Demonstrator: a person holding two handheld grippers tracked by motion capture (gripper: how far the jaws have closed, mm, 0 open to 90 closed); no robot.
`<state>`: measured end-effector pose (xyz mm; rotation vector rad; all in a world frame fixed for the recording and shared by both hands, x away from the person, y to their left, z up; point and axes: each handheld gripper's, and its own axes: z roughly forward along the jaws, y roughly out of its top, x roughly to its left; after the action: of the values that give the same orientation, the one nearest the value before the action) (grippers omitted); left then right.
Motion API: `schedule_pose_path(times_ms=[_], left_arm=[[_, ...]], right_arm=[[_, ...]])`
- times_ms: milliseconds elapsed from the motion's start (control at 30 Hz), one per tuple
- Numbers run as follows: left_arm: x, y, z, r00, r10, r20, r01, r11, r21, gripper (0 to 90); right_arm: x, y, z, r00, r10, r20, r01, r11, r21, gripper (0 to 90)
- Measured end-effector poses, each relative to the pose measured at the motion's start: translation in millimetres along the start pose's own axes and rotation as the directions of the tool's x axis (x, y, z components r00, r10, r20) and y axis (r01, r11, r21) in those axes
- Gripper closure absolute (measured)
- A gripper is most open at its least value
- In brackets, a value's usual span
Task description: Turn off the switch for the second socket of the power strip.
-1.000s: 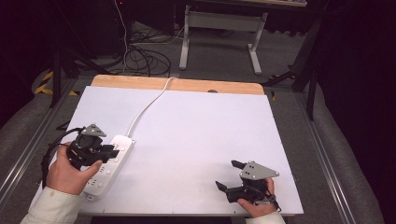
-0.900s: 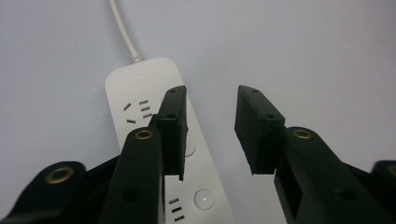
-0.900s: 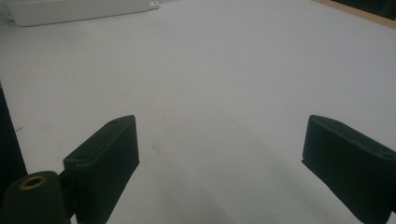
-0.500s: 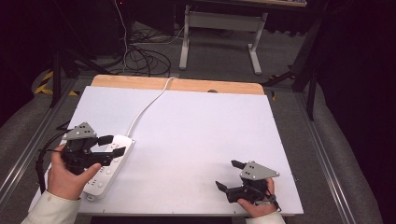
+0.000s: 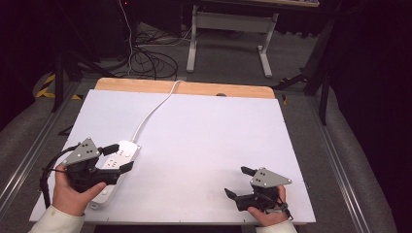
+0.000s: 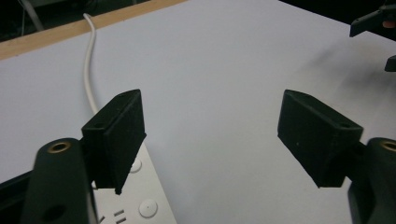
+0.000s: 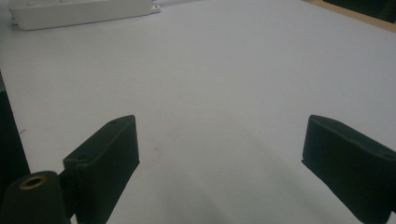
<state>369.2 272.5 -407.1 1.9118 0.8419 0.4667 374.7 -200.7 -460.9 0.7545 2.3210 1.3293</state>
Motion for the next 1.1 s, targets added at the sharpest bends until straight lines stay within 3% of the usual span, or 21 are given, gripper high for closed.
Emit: schedule_pose_path(times_ms=[100, 267, 467, 667, 767, 867, 1100], left_arm=[[-1.4, -8.3, -2.2, 0.9999, 0.011, -0.009, -0.011, 0.9996, -0.027, 19.5], [-0.7, -21.5, -6.3, 0.9999, -0.004, -0.014, 0.004, 0.9977, -0.067, 16.3], [1.1, -34.7, -10.1, 0.9999, 0.008, -0.013, -0.009, 0.9980, -0.063, 14.8], [0.9, -45.7, -13.7, 0.9983, 0.054, -0.021, -0.055, 0.9966, -0.062, 14.9], [-0.6, -49.8, -13.8, 0.9967, 0.075, -0.029, -0.077, 0.9959, -0.048, 14.9], [-1.4, -52.7, -13.0, 0.9932, 0.100, -0.059, -0.100, 0.9950, 0.007, 15.5], [1.8, -63.7, -13.0, 0.9976, 0.054, -0.043, -0.052, 0.9982, 0.029, 15.6]], right_arm=[[0.0, 0.1, -0.3, 1.0000, 0.001, 0.000, -0.001, 1.000, -0.001, 11.2], [0.2, 0.2, -0.1, 1.0000, 0.002, -0.001, -0.002, 1.000, -0.002, 11.1], [0.1, 0.3, -1.1, 0.9999, 0.006, -0.014, -0.006, 1.000, -0.008, 9.8], [-0.5, 0.1, -1.8, 0.9997, 0.015, -0.020, -0.016, 1.000, -0.013, 9.6], [-0.6, 0.1, -1.8, 0.9997, 0.015, -0.020, -0.015, 1.000, -0.012, 9.6], [-0.5, 0.1, -1.4, 0.9997, 0.015, -0.021, -0.015, 1.000, -0.011, 9.6], [-0.6, 0.0, -1.3, 0.9996, 0.015, -0.023, -0.015, 1.000, -0.011, 9.5]])
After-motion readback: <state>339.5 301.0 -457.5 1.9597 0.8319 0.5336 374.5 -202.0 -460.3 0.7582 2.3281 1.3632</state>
